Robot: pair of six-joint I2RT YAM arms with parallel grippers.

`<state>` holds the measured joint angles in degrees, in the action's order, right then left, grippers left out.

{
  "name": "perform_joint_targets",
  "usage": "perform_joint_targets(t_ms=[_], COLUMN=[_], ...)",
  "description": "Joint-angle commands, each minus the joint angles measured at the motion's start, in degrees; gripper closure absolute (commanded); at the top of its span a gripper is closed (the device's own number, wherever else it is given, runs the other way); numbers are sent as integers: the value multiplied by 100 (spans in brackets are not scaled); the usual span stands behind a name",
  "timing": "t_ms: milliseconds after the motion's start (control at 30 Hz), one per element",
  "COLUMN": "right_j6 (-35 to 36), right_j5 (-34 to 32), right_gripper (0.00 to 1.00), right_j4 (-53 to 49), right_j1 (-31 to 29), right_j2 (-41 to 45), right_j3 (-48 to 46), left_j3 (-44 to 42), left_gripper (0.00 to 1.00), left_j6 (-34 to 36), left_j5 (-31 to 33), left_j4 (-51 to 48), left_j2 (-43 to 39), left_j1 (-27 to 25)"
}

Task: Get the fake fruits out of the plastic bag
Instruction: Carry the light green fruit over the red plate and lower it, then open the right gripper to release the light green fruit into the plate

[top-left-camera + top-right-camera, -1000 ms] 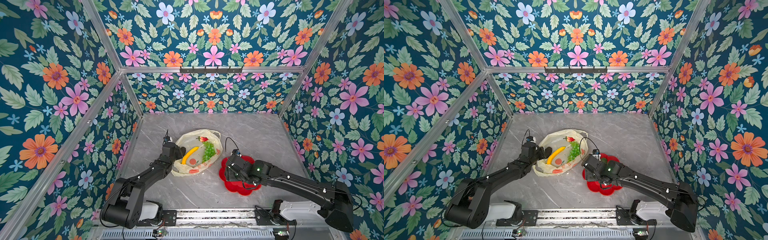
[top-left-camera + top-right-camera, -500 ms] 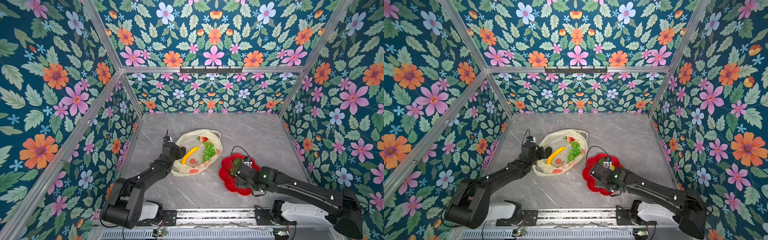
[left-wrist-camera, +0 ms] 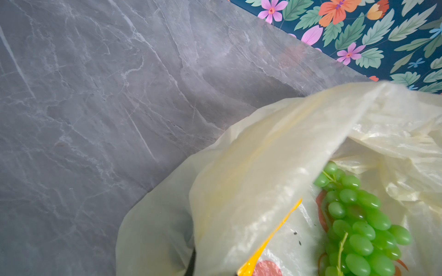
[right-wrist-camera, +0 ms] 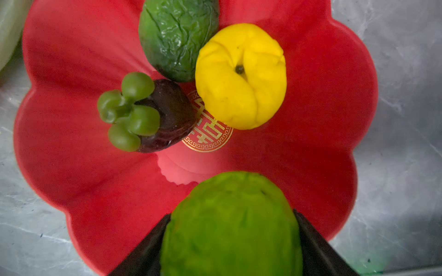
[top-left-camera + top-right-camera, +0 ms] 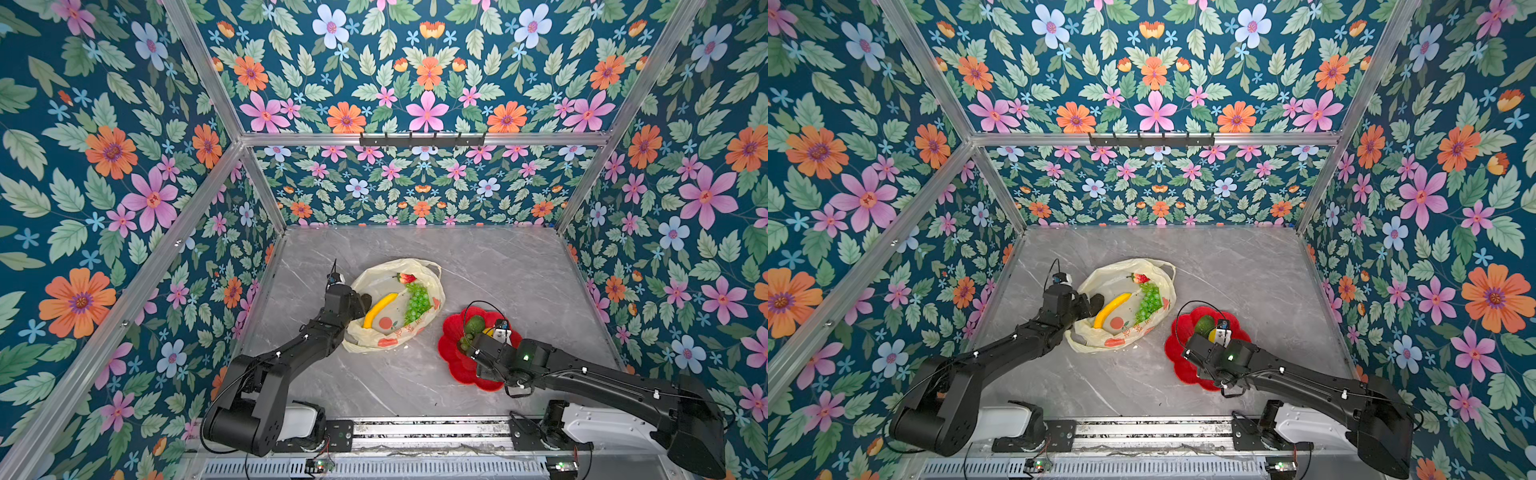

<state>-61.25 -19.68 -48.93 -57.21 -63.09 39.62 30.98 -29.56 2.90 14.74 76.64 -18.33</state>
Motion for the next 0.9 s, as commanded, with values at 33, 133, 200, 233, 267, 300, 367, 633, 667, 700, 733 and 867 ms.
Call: perform_joint_targets(t_ms=[33,133,200,233,267,300,367,633,667,700,733,867], right_j6=[-106,-85,-80,-67,-46,-28,28,121,139,148,142,166], right_j5=[-189,-232,-281,-298,-315,-334,-346,-393,-411,-426,-429,-429], right_gripper=[30,30,30,30,30,30,30,30,30,30,30,30], right_j4=[166,316,391,444,503,598,786,1387,1422,1440,1471,1713], right_j1=[52,78,96,112,130,146,192,331,334,342,351,378], right_j2=[-26,-81,-165,-208,-252,-295,-376,-667,-701,-722,-747,-745], right_j3=[-74,-112,-117,-121,-121,-136,-169,-320,-338,-349,-373,-518], left_j3=[17,13,13,14,13,13,13,13,12,12,21,22], left_gripper=[100,100,100,100,100,100,100,100,100,100,100,100], left_j6=[47,47,47,47,47,47,47,47,47,47,47,47], left_j5=[0,5,3,0,-2,-4,-1,26,27,21,18,17], left_j4=[90,90,90,90,90,90,90,81,81,81,81,90], left_j2=[27,26,26,18,10,17,8,6,8,12,26,43], left_j1=[0,3,0,3,5,0,4,5,3,4,0,5])
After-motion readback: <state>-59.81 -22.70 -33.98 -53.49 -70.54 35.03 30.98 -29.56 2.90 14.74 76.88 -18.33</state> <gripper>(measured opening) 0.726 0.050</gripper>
